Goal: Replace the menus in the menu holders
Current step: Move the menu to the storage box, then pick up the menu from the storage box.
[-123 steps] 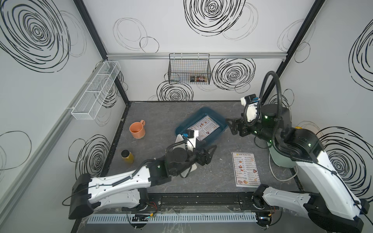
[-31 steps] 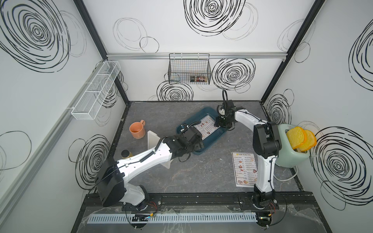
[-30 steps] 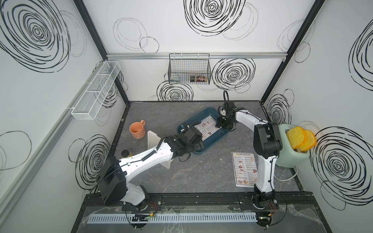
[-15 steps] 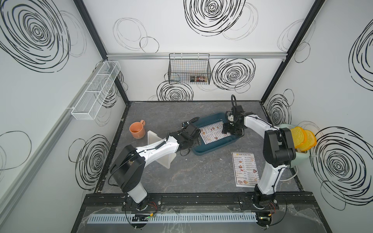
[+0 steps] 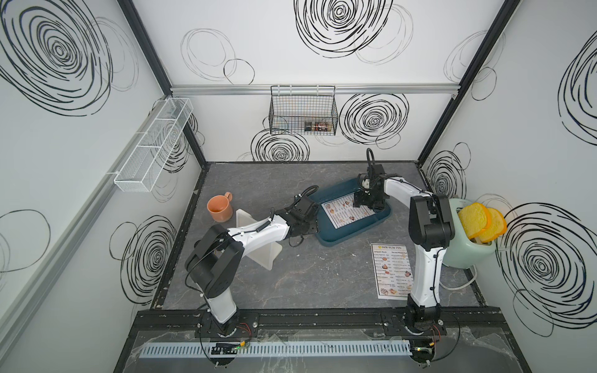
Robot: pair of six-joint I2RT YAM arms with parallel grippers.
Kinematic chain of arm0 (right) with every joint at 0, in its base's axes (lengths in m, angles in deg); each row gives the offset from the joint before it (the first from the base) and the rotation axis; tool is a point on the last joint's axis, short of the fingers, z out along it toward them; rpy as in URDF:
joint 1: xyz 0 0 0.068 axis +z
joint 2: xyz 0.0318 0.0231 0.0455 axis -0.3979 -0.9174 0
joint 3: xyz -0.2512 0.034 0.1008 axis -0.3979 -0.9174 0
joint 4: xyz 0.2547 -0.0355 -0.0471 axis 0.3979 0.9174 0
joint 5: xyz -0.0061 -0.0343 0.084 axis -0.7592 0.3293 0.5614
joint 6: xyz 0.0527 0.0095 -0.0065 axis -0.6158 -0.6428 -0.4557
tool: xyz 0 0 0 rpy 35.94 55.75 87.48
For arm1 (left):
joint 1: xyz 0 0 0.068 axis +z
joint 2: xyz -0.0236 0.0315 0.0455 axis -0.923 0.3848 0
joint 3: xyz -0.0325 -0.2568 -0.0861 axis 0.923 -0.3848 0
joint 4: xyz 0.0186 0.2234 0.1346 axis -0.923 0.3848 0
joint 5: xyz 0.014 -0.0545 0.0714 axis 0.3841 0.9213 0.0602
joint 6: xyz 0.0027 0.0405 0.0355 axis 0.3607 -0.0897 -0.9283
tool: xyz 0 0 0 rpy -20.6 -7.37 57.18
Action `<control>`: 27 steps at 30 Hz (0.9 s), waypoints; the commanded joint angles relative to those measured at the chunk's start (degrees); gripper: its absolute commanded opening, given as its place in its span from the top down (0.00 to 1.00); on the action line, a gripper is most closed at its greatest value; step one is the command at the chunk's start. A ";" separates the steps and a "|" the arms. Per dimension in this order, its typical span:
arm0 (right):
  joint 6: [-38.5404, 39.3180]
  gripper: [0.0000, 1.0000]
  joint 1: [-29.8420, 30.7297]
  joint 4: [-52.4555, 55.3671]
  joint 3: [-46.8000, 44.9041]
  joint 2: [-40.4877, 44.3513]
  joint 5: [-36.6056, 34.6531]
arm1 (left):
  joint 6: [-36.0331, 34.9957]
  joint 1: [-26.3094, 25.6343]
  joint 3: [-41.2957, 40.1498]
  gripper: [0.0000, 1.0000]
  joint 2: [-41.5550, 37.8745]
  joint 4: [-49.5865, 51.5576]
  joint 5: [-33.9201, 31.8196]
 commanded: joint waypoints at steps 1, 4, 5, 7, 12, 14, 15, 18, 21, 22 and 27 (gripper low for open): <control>1.45 0.14 2.62 0.69 -0.56 -0.58 2.57 | -1.40 0.64 2.00 0.32 0.92 -1.91 0.46; 2.82 0.13 6.20 0.39 -3.28 1.96 9.51 | -2.08 0.77 2.64 0.36 1.44 -2.37 0.66; 3.03 0.13 7.00 0.07 -4.20 3.06 12.74 | -2.38 0.89 2.77 0.38 1.52 -2.38 0.79; 2.77 0.13 7.16 -0.32 -4.92 4.69 16.82 | -2.69 1.21 2.86 0.40 1.53 -2.60 0.86; -0.20 0.13 3.68 -3.63 -5.23 6.29 15.03 | -3.42 1.86 2.42 0.43 1.48 -2.89 0.72; 0.15 0.13 3.67 -3.41 -4.48 5.24 11.80 | -3.72 1.98 2.28 0.45 1.46 -2.76 0.51; 0.21 0.13 3.71 -3.69 -4.35 4.69 10.33 | -3.90 2.03 2.17 0.46 1.46 -2.82 0.34; 0.00 0.13 3.75 -5.31 -4.79 3.68 8.26 | -4.42 2.21 1.85 0.47 1.53 -2.59 -0.05; 0.09 0.13 3.85 -6.20 -4.55 2.07 8.09 | -4.86 2.37 1.38 0.48 1.54 -2.55 -0.38; 0.25 0.13 3.81 -6.17 -4.27 1.38 8.29 | -5.04 2.39 1.23 0.49 1.55 -2.65 -0.39; 2.81 0.12 5.16 -3.85 -3.26 -2.08 15.35 | -5.77 2.48 1.27 0.52 2.12 -3.16 -0.32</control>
